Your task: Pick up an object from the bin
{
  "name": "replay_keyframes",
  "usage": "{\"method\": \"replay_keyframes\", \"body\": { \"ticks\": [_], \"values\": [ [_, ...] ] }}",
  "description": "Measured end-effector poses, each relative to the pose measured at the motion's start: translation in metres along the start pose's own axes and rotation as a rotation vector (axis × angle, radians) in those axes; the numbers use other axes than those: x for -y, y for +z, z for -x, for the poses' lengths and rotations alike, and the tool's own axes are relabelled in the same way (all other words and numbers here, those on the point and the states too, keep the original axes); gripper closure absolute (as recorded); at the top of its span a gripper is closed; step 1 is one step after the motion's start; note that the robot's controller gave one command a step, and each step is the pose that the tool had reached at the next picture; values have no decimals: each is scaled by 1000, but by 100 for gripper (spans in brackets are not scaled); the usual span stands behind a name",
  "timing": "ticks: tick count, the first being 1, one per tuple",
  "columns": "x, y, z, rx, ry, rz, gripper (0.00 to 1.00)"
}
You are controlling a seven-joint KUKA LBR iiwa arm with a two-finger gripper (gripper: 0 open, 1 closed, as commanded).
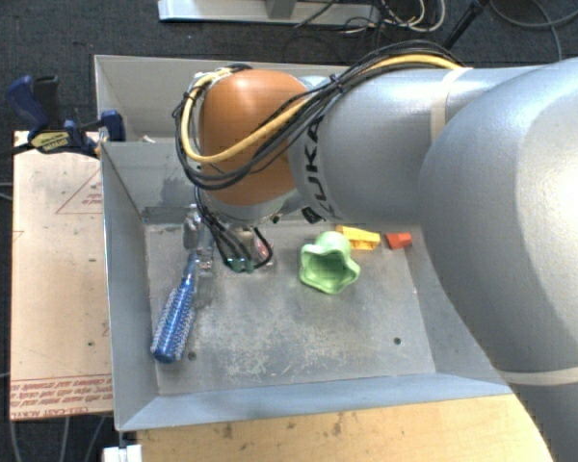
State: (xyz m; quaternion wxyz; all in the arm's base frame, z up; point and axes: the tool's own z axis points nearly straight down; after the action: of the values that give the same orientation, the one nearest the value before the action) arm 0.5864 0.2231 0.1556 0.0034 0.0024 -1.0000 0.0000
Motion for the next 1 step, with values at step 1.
{"method": "replay_keyframes", "body": {
  "ticks": [1],
  "values": [
    [-15,88,-36,3,-493,0,0]
  ]
}}
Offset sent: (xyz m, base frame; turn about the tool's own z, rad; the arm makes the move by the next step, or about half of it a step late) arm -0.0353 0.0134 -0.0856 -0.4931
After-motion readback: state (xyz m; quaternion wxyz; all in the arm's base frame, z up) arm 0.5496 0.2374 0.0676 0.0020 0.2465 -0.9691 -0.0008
